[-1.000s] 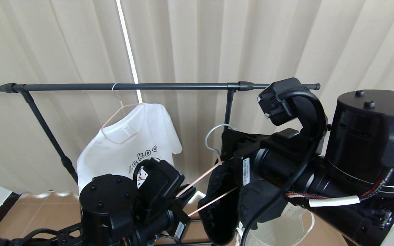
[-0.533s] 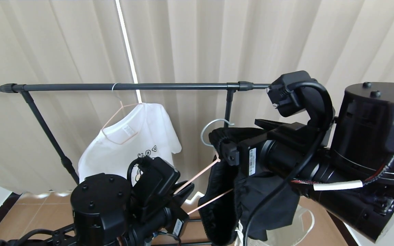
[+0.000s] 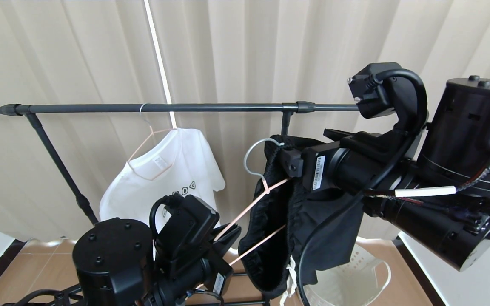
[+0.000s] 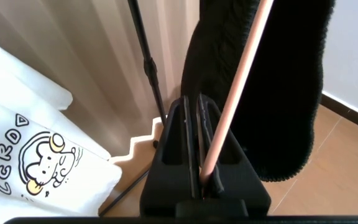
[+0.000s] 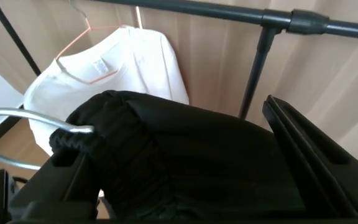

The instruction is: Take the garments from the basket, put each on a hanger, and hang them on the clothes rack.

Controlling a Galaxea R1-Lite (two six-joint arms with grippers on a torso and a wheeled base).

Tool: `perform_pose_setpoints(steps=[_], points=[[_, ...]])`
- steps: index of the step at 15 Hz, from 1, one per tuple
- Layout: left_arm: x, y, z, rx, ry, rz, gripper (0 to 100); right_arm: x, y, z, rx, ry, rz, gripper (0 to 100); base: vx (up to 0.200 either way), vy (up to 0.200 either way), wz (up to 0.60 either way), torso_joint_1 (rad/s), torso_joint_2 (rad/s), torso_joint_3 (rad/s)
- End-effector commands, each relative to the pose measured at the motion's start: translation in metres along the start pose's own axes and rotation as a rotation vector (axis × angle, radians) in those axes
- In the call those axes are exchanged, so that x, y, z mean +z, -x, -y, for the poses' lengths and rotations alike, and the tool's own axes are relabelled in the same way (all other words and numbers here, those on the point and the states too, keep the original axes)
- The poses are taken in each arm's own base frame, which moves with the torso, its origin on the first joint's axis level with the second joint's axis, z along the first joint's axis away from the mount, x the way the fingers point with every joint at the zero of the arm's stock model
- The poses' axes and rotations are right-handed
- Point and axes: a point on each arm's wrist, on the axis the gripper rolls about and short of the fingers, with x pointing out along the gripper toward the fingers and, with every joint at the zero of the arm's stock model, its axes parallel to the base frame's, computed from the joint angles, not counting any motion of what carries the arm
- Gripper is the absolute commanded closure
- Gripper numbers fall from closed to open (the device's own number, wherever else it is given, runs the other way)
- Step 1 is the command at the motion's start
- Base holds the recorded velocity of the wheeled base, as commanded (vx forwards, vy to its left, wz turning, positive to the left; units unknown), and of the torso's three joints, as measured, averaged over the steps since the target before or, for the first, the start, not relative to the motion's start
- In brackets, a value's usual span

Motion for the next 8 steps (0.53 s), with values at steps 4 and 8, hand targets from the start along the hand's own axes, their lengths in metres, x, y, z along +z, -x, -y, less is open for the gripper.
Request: perform_pose_setpoints(steps=[4,8], points=[[0.003,-0.001,0.0,0.001,0.004,0.01,100,-0.013,-0.009,-0.003,-0.008,0.02,-0.038,0,0.0,0.0,0.0,0.0,0.0,0.0],[0.005,0.0,-0.002,0.008,0.006,0.018,100,-0.019,-0.012,-0.005,-0.01,0.032,-0.057,0,0.0,0.0,0.0,0.0,0.0,0.0]])
